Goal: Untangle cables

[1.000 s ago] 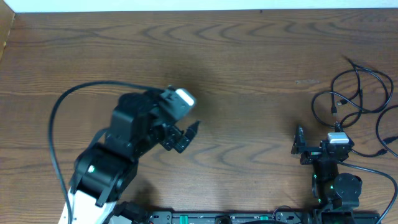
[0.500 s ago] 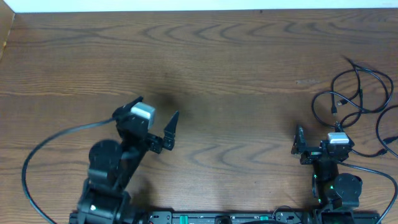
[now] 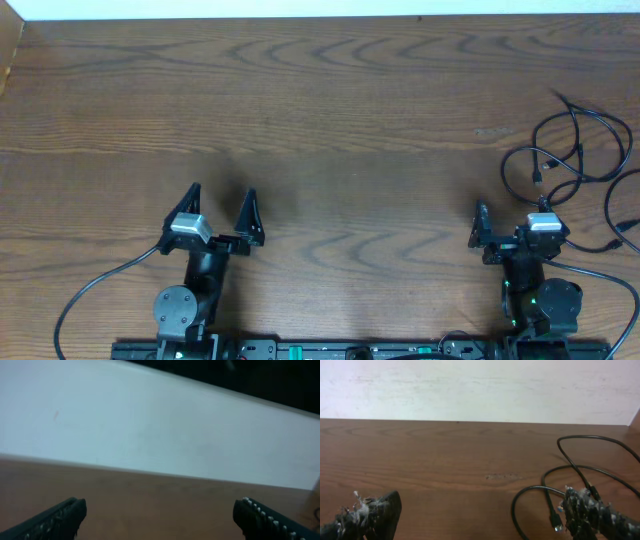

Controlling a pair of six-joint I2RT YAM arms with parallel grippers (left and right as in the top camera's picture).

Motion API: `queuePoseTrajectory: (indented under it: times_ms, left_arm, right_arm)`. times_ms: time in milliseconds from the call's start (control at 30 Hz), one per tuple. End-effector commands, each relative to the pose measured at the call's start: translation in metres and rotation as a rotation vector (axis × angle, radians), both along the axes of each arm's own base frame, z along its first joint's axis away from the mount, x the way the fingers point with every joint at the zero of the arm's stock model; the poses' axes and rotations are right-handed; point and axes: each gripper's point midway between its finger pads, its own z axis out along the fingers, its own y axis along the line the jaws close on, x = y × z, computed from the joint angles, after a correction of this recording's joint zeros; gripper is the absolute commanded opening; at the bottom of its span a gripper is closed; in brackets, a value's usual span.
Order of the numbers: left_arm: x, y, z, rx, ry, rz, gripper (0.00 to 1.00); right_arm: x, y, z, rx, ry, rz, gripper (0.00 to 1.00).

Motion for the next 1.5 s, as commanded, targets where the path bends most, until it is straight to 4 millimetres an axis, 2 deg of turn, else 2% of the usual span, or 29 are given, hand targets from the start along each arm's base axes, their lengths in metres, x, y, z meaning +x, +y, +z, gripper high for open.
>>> queuePoseTrajectory:
  times_ms: [0, 167, 367, 533, 733, 833, 1467]
  left_arm:
    - [-0.002, 0.018, 0.001, -0.078, -0.010, 0.089, 0.99]
    - [-0.005, 0.037, 0.004, -0.081, -0.029, 0.196, 0.99]
    - [-0.005, 0.041, -0.006, 0.080, -0.002, 0.234, 0.99]
    - [-0.003, 0.043, -0.032, 0.164, 0.097, 0.242, 0.99]
    - [-0.006, 0.045, -0.076, 0.212, 0.276, 0.234, 0.99]
    - [-0.006, 0.039, -0.076, 0.281, 0.266, 0.200, 0.99]
    - [-0.006, 0.028, -0.077, 0.307, 0.257, 0.133, 0.99]
  right_arm:
    - [0.000, -0.002, -0.001, 0.010, 0.001, -0.008, 0.99]
    - [0.000, -0.002, -0.001, 0.010, 0.001, -0.008, 0.99]
    - [0.000, -0.002, -0.001, 0.010, 0.001, -0.008, 0.99]
    - [0.000, -0.002, -0.001, 0.010, 0.001, -0.008, 0.99]
    - [0.000, -0.002, -0.001, 0.010, 0.001, -0.008, 0.99]
    - [0.000, -0.002, -0.001, 0.010, 0.001, -0.008, 0.99]
    - [0.000, -0.002, -0.001, 0.010, 0.001, -0.008, 0.99]
